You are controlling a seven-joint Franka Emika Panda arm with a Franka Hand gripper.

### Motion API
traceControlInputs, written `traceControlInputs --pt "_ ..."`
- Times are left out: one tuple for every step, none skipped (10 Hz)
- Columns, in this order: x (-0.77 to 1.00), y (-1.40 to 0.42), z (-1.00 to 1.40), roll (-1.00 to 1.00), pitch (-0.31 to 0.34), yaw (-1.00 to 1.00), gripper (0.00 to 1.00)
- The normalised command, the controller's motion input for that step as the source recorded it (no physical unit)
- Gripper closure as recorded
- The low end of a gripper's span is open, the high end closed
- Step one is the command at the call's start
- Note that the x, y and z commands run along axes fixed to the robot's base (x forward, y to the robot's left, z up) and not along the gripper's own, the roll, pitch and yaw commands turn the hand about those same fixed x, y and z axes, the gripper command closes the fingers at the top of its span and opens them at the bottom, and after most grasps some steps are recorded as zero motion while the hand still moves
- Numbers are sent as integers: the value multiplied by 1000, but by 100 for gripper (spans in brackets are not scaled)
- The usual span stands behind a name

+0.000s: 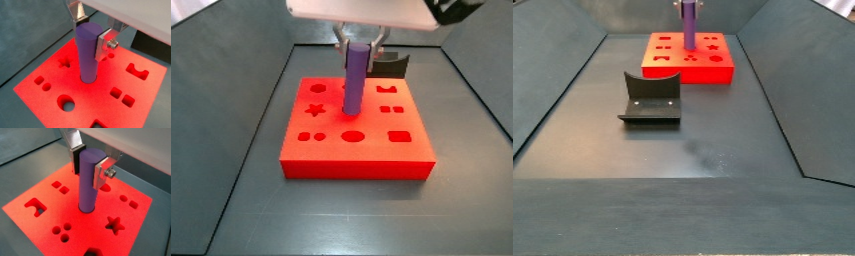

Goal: Pick up the round object. Move up. Place the round object on the fixture. Regrasp the round object. Move to above the board. Insert the round object.
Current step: Insert the round object.

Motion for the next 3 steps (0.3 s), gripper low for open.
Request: traceControlInputs --pt "0 0 -226 -133 -150 0 100" --pt "0 0 -206 -47 -150 0 100" --pt "0 0 0 0 0 0 100"
